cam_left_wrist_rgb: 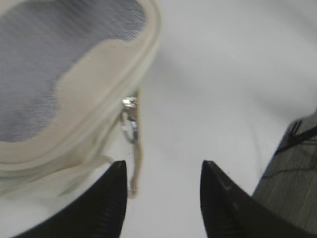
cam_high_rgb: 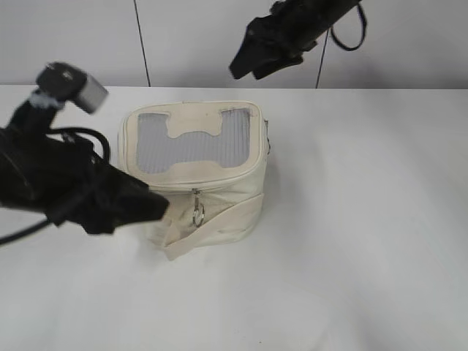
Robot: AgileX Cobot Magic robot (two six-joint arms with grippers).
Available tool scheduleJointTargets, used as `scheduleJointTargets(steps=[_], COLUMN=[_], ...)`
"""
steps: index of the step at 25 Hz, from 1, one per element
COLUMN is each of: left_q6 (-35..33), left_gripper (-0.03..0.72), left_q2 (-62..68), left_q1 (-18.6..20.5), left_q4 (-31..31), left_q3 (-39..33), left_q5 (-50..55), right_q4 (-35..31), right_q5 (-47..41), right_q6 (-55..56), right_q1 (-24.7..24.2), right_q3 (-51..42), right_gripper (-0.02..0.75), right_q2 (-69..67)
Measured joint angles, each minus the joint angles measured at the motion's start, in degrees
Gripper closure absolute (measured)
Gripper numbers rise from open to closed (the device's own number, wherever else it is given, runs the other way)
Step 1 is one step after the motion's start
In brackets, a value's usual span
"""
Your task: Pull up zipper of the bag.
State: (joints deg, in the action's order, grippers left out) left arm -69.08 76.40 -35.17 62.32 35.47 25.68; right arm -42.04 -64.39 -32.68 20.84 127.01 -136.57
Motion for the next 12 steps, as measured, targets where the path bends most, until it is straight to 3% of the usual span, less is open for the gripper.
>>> scheduleJointTargets(steps=[3,7,9,12], left_q6=[3.3,3.5,3.5,3.5], left_gripper=[0.311,0.310,0.309,0.307], left_q2=[-0.7,5.9,11.9,22.4], left_q1=[9.9,21.8,24.2,23.3], left_q4=[-2.2,-3.8,-4.3,-4.4], left_q3=[2.9,15.9,25.5,39.2], left_q5=[5.5,15.1,19.2,25.1], right_q4=[2.2,-0.3,-3.0,-5.9], right_q5=[-3.2,-4.1,-3.9,3.0], right_q6=[3.3,4.8,2.6,-3.6], right_q1=[-4.6,-10.3,-12.2,-13.3], right_q3=[0.1,-3.4,-10.6,-27.7], right_gripper=[0.265,0.279,0.308,0.346], right_q2=[1.7,2.5,4.7,11.7])
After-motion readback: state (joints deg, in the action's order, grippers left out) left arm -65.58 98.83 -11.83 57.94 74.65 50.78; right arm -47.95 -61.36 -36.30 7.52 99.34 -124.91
